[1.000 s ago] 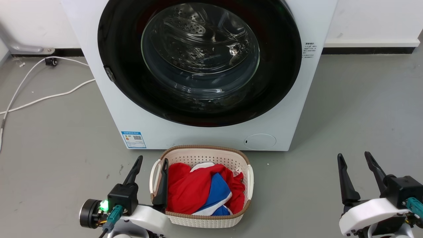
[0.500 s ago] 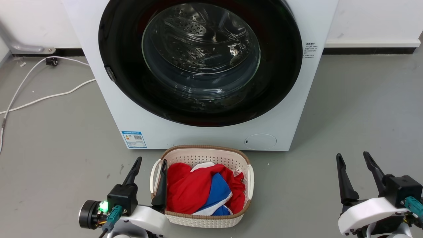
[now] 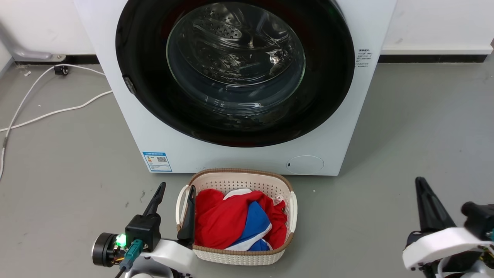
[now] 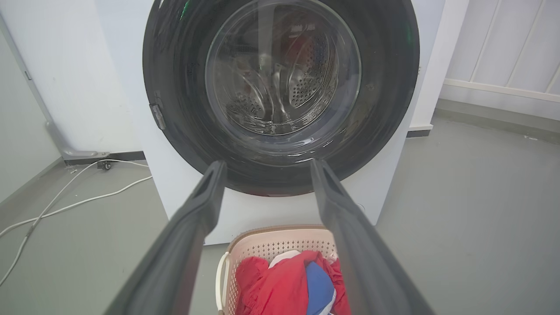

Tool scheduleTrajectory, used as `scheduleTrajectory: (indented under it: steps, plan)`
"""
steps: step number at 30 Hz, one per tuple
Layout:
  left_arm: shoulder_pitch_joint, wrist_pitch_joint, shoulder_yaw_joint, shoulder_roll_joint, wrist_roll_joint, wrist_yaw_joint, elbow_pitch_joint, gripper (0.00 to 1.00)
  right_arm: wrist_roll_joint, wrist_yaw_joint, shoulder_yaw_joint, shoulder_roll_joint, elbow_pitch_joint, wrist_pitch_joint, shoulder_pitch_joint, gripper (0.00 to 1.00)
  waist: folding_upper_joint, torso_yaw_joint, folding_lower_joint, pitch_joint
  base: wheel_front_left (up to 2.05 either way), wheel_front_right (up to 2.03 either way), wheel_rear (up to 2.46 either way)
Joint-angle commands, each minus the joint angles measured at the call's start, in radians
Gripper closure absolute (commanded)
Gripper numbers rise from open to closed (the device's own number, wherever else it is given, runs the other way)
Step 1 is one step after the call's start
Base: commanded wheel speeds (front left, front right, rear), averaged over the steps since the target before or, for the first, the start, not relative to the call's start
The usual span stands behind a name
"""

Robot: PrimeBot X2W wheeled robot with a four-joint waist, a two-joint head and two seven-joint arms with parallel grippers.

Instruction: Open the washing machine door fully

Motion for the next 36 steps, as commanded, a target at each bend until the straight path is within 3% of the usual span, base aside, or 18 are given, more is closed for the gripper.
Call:
scheduleTrajectory:
  steps: [1, 5, 12, 16, 22, 28, 36]
  plan:
    - [0.002, -0.003, 0.002, -0.003, 0.005, -0.002, -0.004, 0.00, 0.025, 0.000, -0.010, 0.002, 0.001, 0.005, -0.011, 1.00, -0.0001, 0.001, 0.0000, 0.001, 0.00, 0.00, 0.00]
    - [0.002, -0.003, 0.006, -0.006, -0.001, -0.003, -0.006, 0.00, 0.212, 0.000, -0.060, 0.002, 0.022, 0.034, -0.016, 1.00, -0.0001, 0.004, 0.0000, 0.005, 0.00, 0.00, 0.00]
    - [-0.019, -0.003, 0.008, -0.010, 0.005, -0.003, -0.023, 0.00, 0.675, 0.000, -0.132, 0.002, 0.106, 0.099, -0.059, 1.00, -0.0001, 0.004, 0.0000, 0.043, 0.00, 0.00, 0.00]
    - [-0.040, -0.003, 0.006, -0.013, 0.011, 0.001, -0.042, 0.00, 0.987, 0.000, -0.161, 0.002, 0.170, 0.141, -0.131, 1.00, -0.0001, 0.002, 0.0000, 0.088, 0.00, 0.00, 0.00]
    - [-0.084, -0.003, 0.001, -0.016, 0.019, 0.003, -0.075, 0.00, 1.281, 0.000, -0.230, 0.001, 0.269, 0.211, -0.290, 1.00, -0.0001, -0.002, 0.0000, 0.168, 0.00, 0.00, 0.00]
    - [-0.134, -0.003, -0.013, -0.018, 0.032, -0.002, -0.111, 0.00, 1.458, 0.000, -0.297, -0.035, 0.394, 0.307, -0.500, 1.00, -0.0001, 0.003, 0.0000, 0.252, 0.00, 0.00, 0.00]
    - [-0.193, -0.003, -0.038, -0.021, 0.033, 0.003, -0.150, 0.00, 1.512, 0.000, -0.255, -0.136, 0.609, 0.387, -0.789, 1.00, -0.0001, 0.023, 0.0000, 0.353, 0.00, 0.00, 0.00]
